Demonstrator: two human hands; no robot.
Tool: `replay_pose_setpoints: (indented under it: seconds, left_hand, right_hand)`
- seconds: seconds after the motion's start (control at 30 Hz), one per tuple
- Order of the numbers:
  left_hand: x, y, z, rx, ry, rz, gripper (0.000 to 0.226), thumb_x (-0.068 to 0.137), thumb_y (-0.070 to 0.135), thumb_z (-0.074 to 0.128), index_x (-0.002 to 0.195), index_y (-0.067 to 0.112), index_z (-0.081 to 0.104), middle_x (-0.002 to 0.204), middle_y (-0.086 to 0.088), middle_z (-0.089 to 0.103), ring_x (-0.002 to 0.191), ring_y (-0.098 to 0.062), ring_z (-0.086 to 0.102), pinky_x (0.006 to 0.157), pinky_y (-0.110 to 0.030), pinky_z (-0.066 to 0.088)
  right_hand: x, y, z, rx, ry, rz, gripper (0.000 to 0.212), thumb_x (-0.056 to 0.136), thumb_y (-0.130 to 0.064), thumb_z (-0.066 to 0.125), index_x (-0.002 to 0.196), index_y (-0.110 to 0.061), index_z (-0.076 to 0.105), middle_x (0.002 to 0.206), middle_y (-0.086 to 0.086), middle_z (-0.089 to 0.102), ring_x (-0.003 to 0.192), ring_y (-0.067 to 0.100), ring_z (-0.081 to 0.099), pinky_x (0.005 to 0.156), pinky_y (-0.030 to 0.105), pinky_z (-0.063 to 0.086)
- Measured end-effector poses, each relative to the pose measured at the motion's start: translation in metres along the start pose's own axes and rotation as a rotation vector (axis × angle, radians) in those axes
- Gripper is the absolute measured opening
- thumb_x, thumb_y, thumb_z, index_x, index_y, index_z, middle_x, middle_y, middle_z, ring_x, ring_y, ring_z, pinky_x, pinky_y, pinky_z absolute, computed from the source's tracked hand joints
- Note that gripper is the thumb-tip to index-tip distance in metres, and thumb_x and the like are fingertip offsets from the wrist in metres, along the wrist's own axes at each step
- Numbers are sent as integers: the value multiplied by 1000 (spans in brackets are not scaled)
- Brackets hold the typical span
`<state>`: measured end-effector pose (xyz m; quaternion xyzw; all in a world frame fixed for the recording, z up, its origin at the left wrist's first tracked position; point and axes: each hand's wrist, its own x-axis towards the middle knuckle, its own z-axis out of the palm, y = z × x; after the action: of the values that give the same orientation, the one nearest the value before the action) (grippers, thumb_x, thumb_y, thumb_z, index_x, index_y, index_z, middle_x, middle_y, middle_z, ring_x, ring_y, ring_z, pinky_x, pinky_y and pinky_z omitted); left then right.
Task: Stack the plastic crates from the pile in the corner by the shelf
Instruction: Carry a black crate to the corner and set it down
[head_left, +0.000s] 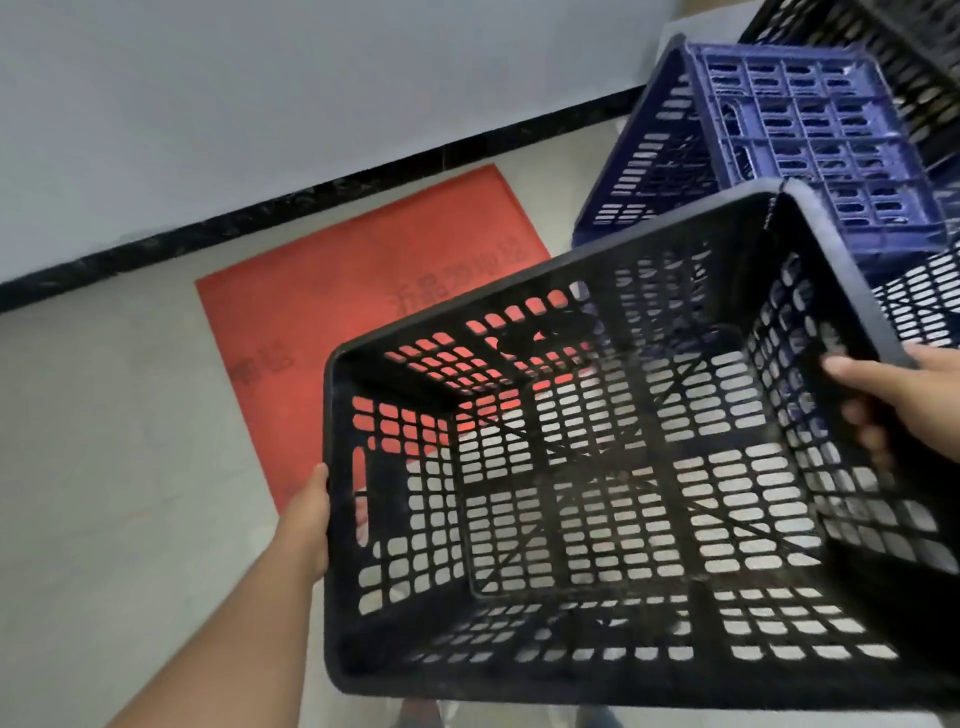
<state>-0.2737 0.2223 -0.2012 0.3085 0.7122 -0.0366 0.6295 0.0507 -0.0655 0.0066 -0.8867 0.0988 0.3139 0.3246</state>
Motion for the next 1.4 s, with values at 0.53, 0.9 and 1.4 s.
replay_pose_setpoints:
  seconds: [0.53,0.9,1.4]
  left_hand:
    - [2,109,-215,-132,291,73,43,95,44,41,94,7,63,73,-12,60,65,-24,55,61,-36,48]
    - [9,100,-334,-244,492,54,17,87,4,59,100,-6,63,76,-17,63,69,-30,59,66,-36,51]
    - [23,0,-491,-739,742,-85,13,96,9,52,88,5,62,82,-14,66,78,-24,61,79,-40,51]
  right_hand:
    - [-41,-126,212,-70,-45,-105,37,100,-36,39,90,-6,58,74,17,62,59,28,57,51,31,38]
    - [-59,-267,376,-258,-197,-268,34,96,-21,49,108,9,58,71,14,57,52,25,48,33,25,37]
    - [-211,-354,632,-631,-504,-671,19,99,-9,41,92,2,56,66,12,54,37,14,54,36,22,41]
